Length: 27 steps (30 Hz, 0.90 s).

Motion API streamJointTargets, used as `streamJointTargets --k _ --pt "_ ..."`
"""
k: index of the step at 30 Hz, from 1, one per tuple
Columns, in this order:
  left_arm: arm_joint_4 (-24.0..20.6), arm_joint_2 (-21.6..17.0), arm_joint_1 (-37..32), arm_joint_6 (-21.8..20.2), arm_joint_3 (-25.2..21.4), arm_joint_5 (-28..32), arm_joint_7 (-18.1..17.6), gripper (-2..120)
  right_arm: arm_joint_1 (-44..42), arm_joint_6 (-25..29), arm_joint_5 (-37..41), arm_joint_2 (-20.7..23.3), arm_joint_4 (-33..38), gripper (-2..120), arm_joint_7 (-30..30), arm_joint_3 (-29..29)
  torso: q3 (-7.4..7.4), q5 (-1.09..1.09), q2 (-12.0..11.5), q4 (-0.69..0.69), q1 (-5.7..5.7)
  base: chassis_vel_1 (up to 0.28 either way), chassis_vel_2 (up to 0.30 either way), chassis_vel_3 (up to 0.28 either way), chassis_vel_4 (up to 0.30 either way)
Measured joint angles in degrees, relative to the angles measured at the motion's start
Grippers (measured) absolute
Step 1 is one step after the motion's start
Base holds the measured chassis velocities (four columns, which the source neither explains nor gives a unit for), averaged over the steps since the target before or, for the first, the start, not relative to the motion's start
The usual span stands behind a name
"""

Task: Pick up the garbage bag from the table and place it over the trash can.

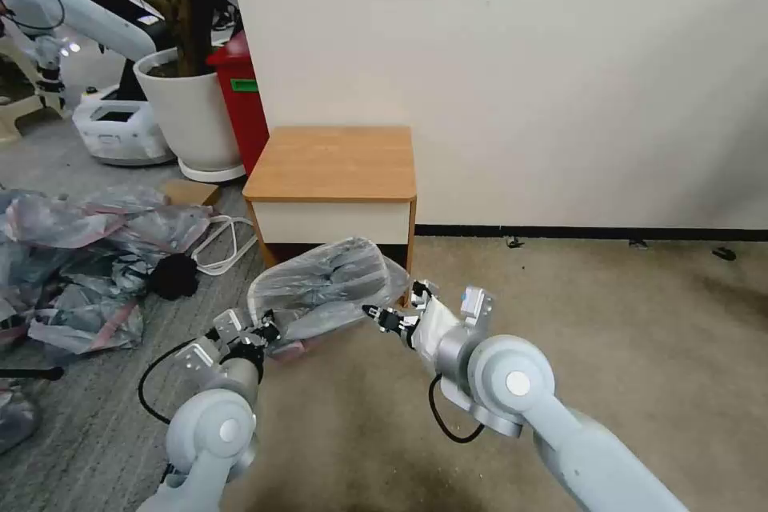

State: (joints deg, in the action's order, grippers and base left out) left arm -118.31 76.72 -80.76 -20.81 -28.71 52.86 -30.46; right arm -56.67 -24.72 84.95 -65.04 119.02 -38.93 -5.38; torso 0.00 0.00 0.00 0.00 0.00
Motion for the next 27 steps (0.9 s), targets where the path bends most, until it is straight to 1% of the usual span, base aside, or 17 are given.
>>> streamJointTargets --k 12,19,21,27 --pt "-0.44 -0.14 -0.03 0.16 -0.42 0.86 0.01 2 -0.09 0.66 -2.36 1.07 -1.47 0 -0.35 -0.15 0.00 0.00 0.00 0.00 0.00 0.000 0.000 0.000 0.000" --pt "-1.46 0.18 -1.00 -0.12 -0.69 2.24 -0.04 2 0.75 0.93 -4.18 -0.18 -5.88 0 -0.19 0.07 0.00 0.00 0.00 0.00 0.00 0.000 0.000 0.000 0.000" --pt "-2.23 0.21 -1.50 -0.45 -0.97 3.47 -0.19 2 0.90 1.19 -5.64 -0.47 -8.11 0 0.91 0.01 0.00 0.00 0.00 0.00 0.00 0.000 0.000 0.000 0.000" --pt "-3.20 0.27 -2.10 -1.40 -1.57 5.98 -0.67 2 1.33 1.83 -7.56 -0.89 -10.56 0 2.11 -0.68 0.00 0.00 0.00 0.00 0.00 0.000 0.000 0.000 0.000"
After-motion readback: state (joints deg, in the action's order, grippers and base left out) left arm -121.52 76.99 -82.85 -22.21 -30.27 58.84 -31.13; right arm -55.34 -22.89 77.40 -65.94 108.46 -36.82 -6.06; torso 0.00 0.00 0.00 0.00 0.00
